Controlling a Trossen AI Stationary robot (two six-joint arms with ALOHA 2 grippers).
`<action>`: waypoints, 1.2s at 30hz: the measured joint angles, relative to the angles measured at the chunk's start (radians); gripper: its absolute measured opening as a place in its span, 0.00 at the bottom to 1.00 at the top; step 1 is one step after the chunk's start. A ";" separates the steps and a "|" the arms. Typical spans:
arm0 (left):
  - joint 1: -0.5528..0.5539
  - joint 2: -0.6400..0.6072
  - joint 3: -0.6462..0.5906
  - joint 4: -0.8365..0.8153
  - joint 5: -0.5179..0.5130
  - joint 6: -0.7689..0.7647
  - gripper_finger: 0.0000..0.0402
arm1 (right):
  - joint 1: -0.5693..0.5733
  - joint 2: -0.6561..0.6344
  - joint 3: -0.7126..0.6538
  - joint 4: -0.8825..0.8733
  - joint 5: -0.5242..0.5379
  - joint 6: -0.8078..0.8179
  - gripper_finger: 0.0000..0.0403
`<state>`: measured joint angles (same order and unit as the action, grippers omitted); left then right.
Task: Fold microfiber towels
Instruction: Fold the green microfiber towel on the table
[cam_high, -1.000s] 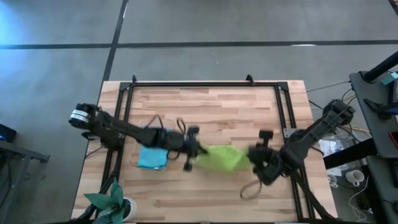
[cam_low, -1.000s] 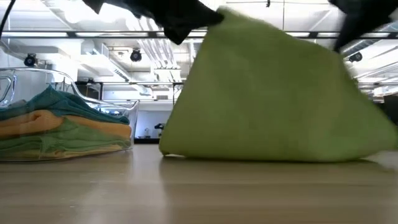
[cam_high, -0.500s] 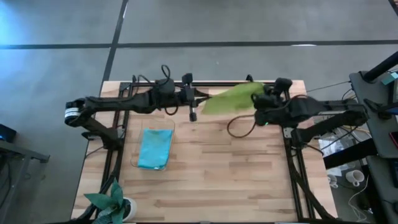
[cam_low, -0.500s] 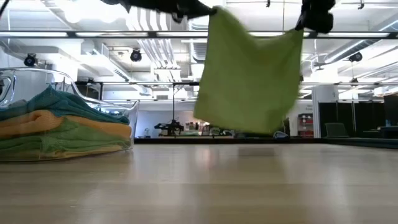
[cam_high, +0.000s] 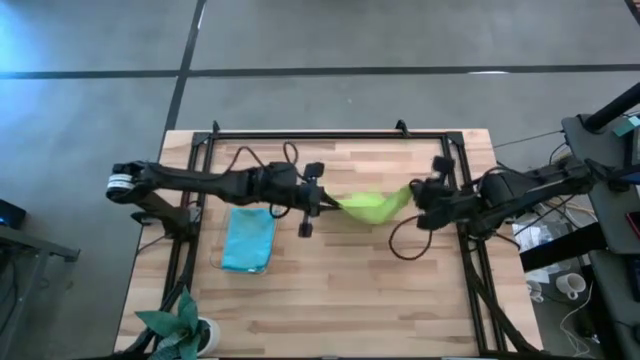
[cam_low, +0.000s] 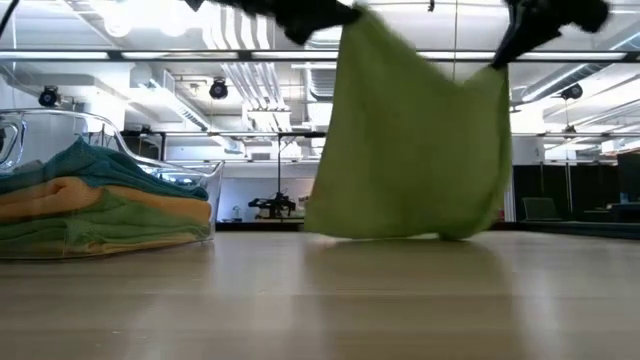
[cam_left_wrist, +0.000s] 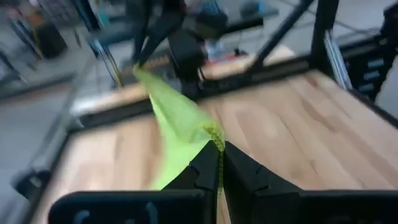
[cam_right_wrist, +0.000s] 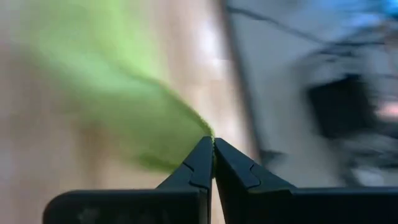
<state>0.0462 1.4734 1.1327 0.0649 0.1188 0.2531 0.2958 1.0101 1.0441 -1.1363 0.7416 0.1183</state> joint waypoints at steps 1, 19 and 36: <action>-0.002 -0.013 0.008 0.006 -0.024 0.013 0.00 | 0.009 0.000 0.010 -0.013 0.078 0.027 0.02; 0.027 -0.099 0.041 0.096 -0.267 0.047 0.00 | 0.017 -0.013 0.178 0.134 -0.249 -0.118 0.02; 0.024 -0.110 0.046 0.081 -0.226 0.047 0.00 | 0.031 -0.011 0.210 0.091 -0.317 0.004 0.02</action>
<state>0.0704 1.3630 1.1790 0.1459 -0.1072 0.2996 0.3272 0.9988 1.2543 -1.0457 0.4246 0.1228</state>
